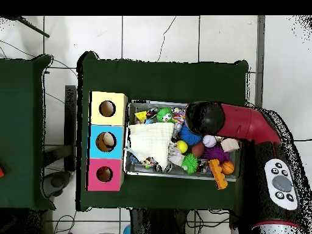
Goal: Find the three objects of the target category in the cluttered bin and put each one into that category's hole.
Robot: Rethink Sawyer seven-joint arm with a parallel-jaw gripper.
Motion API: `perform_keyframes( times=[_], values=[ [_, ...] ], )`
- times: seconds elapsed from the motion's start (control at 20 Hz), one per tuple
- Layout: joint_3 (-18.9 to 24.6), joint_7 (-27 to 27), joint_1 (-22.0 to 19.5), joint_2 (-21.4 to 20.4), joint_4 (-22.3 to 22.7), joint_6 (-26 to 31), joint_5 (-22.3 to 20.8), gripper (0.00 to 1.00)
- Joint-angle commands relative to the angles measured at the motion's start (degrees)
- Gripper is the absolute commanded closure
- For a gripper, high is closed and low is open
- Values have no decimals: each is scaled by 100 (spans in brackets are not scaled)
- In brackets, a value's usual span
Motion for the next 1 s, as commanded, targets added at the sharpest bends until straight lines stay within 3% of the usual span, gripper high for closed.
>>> perform_keyframes(
  times=[0.05,1.0],
  values=[
    [85,741,72,163,534,33,186,0],
    [55,827,190,375,497,-69,434,0]
  ],
)
